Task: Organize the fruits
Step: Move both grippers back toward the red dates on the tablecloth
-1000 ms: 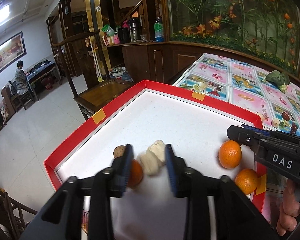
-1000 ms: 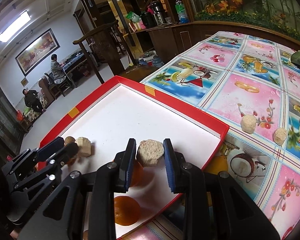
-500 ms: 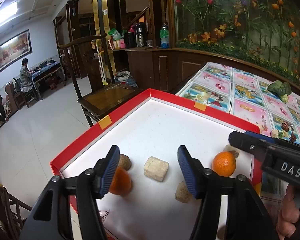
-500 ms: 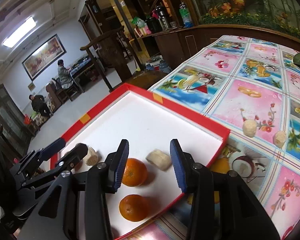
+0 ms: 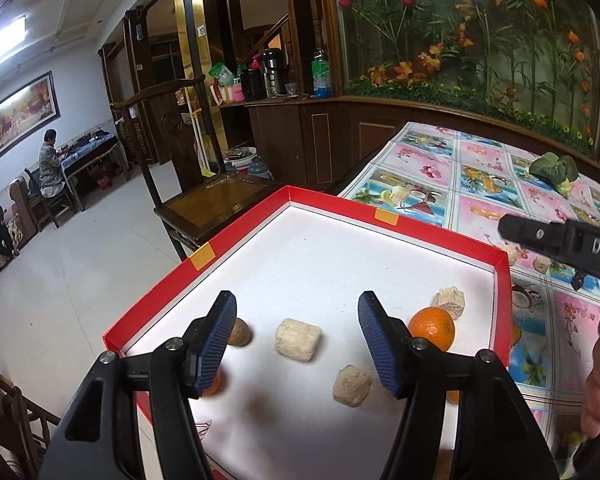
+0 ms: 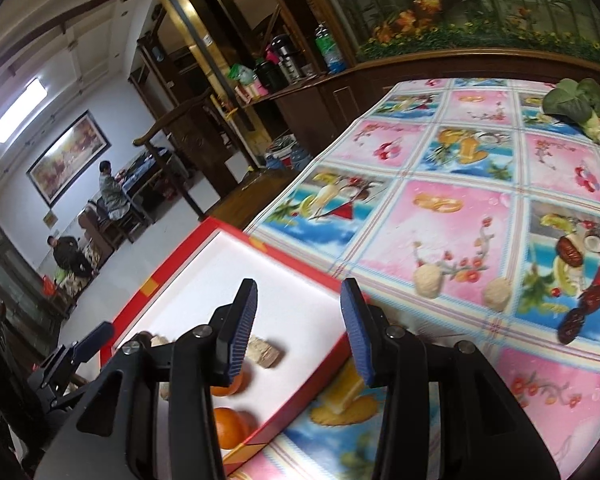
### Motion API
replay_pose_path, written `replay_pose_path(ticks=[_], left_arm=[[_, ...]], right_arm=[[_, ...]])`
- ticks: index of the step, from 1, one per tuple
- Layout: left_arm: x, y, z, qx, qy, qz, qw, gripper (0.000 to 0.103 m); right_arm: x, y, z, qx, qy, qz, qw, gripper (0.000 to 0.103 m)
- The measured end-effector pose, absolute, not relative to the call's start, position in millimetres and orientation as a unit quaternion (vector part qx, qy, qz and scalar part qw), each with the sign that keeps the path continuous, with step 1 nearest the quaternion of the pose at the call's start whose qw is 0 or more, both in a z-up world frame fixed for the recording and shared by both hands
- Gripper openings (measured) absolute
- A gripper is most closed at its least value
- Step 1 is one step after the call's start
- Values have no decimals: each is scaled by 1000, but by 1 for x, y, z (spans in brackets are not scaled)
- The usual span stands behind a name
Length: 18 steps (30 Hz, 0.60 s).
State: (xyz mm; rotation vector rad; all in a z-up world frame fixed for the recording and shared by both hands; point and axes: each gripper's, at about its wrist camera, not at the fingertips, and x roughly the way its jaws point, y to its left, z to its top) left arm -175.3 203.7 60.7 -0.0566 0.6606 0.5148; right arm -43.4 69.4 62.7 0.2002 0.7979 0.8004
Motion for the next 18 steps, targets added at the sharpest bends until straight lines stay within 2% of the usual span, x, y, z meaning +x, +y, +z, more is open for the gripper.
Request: replay_pose_path(ticks=[10,18], left_arm=[[-175,193,65,-17,321,238,916,64],[-156,143,71,16,321,178,930,66]], right_arm=[[-12,-15,66,108,365,310,871,46],[23,-118,57,132,386,248,879,45]])
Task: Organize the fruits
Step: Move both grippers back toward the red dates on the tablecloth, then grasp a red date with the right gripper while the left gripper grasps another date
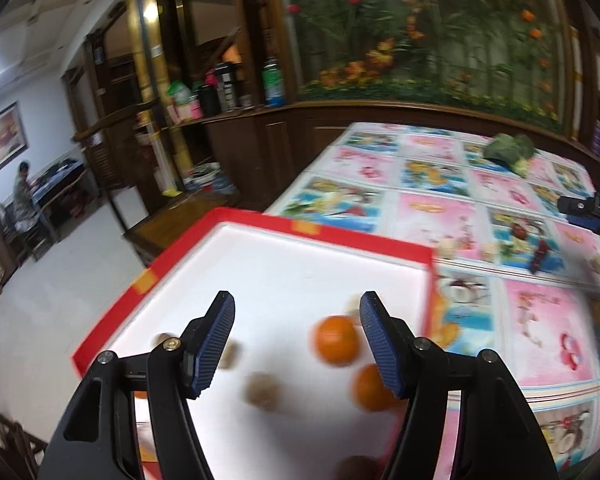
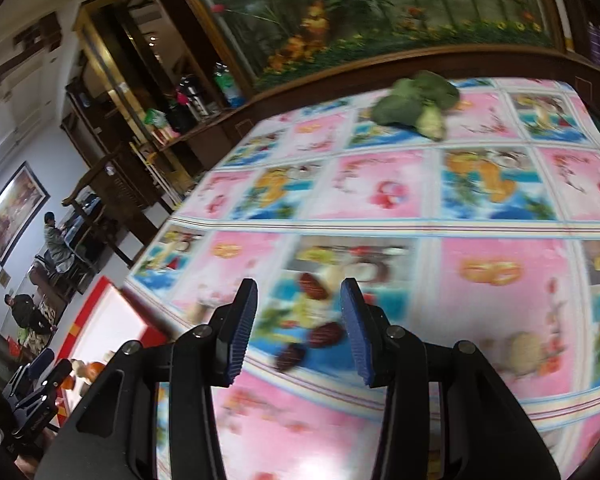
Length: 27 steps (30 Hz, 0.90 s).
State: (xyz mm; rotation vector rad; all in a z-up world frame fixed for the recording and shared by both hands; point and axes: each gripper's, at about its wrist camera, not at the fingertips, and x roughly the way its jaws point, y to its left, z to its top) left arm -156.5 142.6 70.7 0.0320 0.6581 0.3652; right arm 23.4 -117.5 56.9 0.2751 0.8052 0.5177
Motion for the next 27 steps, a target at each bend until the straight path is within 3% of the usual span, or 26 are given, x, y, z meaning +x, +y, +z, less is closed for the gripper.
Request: replay_pose_path(ticks=[17,27], left_arm=[[-131,44,57,73,353,56,931,66],[-136,37,57,79,360,68,927,66]], right_arm=[[38,-98,24,136,497,250,820,45],[47,-88,12,139,502,218,825,27]])
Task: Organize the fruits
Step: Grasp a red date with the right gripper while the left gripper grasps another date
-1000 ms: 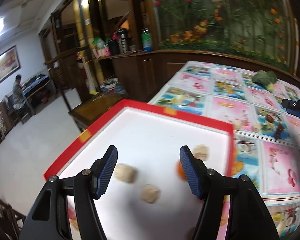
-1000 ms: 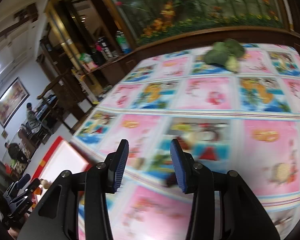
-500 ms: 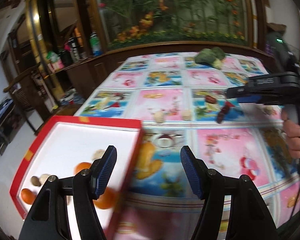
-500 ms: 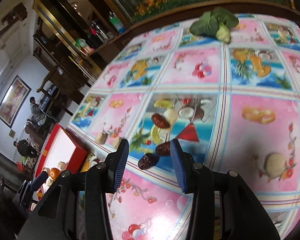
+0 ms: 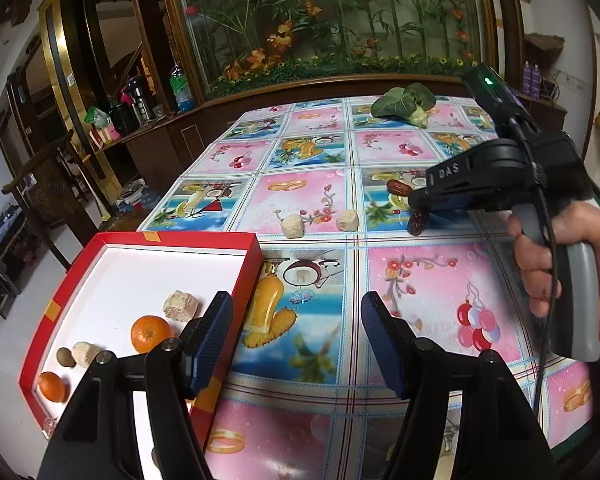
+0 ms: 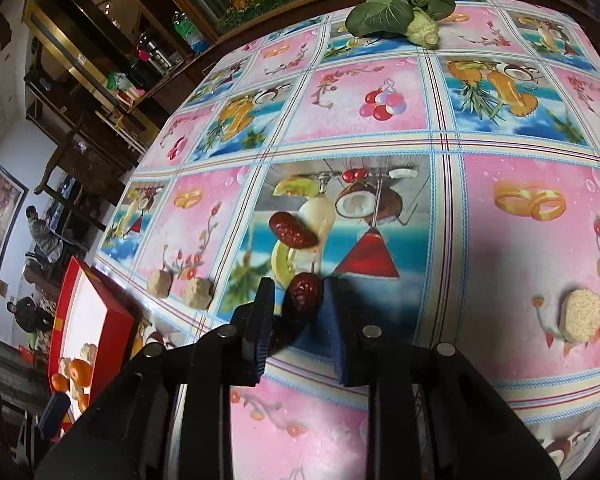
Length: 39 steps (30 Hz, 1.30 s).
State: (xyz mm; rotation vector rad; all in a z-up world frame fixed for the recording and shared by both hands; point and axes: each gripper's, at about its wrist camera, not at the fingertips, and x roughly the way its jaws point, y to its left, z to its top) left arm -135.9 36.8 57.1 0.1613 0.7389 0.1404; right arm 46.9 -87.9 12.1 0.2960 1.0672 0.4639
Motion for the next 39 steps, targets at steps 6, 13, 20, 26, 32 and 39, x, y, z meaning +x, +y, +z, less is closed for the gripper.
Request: replay_pose_path(ticks=[6,13,20,26,32,39], left_arm=[[-142,24,60,90,368,81,922,66],[-130,2,57,111,369,83,919,66],[-80,-26,39,111,394,43,911,66],[-43,-39,28,81,420,13,904,46],[-23,-51,14,72,435,-10,897,36],[-18,-52,14,60,435,-47,897,13]], right_arm=[[47,-83,13,121,489,208,839,20],[55,-110,16,164,484,215,832,20],[62,-156,40,228,446,199,842,20],[68,-173,46,253,427,188,848,20],[72,-185,45,268,422,171,849,20],[68,-182,51,258,411,173,857,20]])
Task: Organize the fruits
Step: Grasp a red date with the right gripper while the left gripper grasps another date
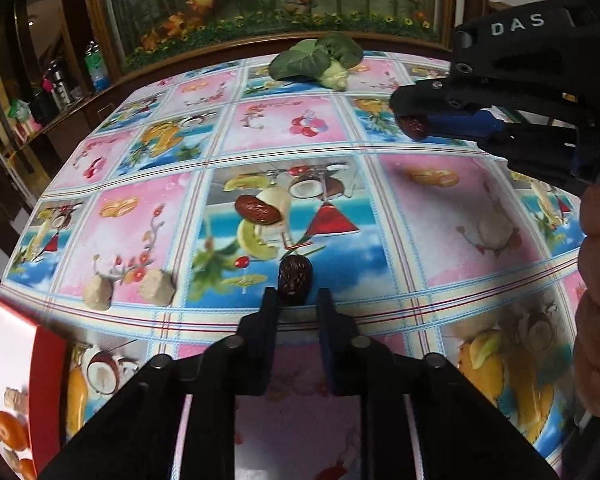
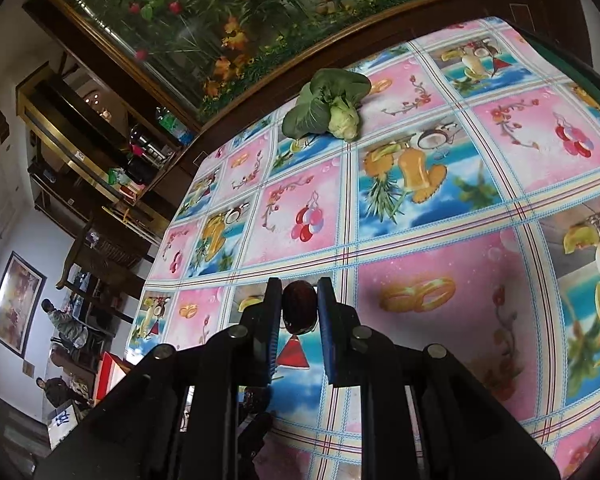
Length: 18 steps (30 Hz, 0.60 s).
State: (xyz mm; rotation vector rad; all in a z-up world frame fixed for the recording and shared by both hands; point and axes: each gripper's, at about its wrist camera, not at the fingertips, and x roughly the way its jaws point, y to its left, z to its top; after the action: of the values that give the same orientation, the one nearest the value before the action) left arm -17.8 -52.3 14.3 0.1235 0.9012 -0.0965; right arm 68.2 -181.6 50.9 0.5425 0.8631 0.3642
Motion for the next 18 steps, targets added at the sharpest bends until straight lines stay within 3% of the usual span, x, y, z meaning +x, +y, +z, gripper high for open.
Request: replay_pose_path(ticks=[6,12,17,18], left_arm=[[-15,-49,17,42,432,-58,899,13],[-9,-48,23,35,425,-58,903,42],[1,-53,21,40,426,-63,902,42],[3,-54,18,43,429,-64,900,37]], right_arm=[[67,-178,48,245,412,163,862,20],[68,-176,45,231,409,150,870,20],[68,-178,45,227,406,142,874,20],[68,-178,45,227,406,141,874,20]])
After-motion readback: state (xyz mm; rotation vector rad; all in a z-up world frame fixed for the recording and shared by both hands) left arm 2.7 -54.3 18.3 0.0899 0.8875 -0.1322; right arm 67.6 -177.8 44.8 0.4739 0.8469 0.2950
